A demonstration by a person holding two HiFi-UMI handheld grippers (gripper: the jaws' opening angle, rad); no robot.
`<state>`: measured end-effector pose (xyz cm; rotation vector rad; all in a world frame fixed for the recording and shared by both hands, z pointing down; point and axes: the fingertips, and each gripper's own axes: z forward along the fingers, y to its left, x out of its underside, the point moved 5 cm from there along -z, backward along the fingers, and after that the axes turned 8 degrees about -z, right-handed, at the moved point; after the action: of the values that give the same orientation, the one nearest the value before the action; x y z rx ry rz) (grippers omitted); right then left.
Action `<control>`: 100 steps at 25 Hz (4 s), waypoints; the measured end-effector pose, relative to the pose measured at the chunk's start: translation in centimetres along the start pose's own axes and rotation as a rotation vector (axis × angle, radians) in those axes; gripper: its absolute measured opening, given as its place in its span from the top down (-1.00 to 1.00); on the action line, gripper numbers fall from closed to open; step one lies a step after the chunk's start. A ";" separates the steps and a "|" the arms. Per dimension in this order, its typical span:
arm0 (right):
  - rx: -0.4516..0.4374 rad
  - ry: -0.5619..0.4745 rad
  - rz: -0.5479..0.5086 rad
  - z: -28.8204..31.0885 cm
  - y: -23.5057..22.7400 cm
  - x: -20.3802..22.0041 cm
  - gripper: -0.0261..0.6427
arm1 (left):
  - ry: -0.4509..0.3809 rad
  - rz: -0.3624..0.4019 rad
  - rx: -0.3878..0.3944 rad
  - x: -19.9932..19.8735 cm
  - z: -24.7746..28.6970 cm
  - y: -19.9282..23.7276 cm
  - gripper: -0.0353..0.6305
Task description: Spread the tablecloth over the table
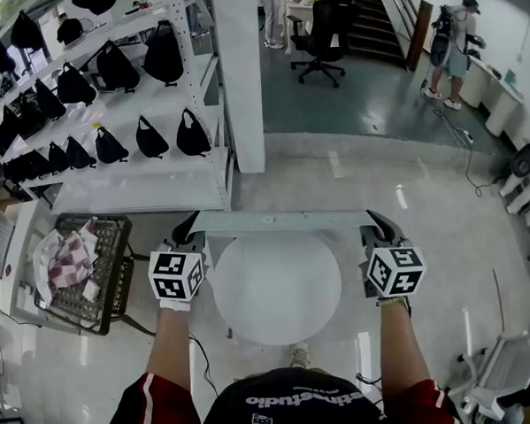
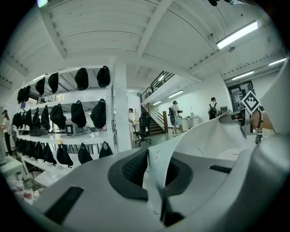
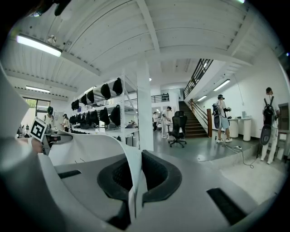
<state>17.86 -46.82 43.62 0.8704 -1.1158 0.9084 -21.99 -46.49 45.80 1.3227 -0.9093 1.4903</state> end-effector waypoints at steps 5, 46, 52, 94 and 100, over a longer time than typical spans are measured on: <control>0.013 0.019 0.026 -1.8 1.2 1.9 0.83 | 0.016 -0.012 0.018 1.8 -1.6 -0.4 0.81; 0.074 0.419 0.109 -15.7 8.4 21.7 0.70 | 0.347 0.036 0.074 19.5 -13.7 -6.6 0.81; 0.064 0.485 0.075 -17.8 9.5 22.8 0.63 | 0.376 -0.047 0.057 19.9 -14.0 -6.9 0.81; -0.193 0.497 0.135 -21.5 13.7 25.4 0.83 | 0.354 -0.256 -0.166 18.7 -24.8 -2.4 0.25; -0.240 0.593 -0.004 -21.6 16.3 27.7 0.67 | 0.355 -0.254 -0.130 18.8 -24.8 -4.2 0.25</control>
<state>15.55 -16.66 67.76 0.3639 -0.6848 0.9249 -25.76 -19.01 60.42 0.9959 -0.5753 1.3833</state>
